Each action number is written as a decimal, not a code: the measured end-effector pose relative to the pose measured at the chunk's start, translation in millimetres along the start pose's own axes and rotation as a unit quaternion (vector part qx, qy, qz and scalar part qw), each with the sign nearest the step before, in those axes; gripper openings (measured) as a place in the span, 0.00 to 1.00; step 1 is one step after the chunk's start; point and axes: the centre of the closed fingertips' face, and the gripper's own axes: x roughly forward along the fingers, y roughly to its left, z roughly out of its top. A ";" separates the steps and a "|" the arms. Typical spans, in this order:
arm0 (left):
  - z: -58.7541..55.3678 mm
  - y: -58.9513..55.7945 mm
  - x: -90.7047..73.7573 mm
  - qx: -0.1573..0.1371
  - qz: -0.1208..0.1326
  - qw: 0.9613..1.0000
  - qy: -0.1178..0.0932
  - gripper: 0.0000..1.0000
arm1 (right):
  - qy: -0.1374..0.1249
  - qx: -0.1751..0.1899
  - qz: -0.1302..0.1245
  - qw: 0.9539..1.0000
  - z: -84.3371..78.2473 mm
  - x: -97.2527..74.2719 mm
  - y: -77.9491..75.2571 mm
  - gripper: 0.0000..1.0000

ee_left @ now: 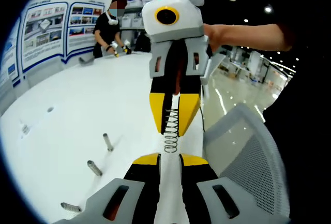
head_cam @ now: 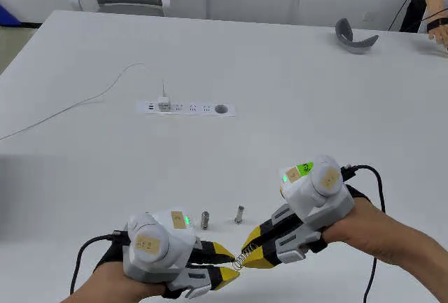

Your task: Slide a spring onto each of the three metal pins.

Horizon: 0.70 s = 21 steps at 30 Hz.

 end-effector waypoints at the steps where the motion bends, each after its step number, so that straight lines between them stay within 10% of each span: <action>1: -1.6 0.8 -0.7 0.001 0.003 1.000 0.001 0.16 | 0.000 0.002 -0.002 1.000 -0.7 -0.5 0.1 0.12; 21: -37.6 28.1 -27.6 -0.062 0.082 0.995 0.000 0.22 | 0.035 0.039 -0.070 0.996 -39.4 2.6 -23.7 0.12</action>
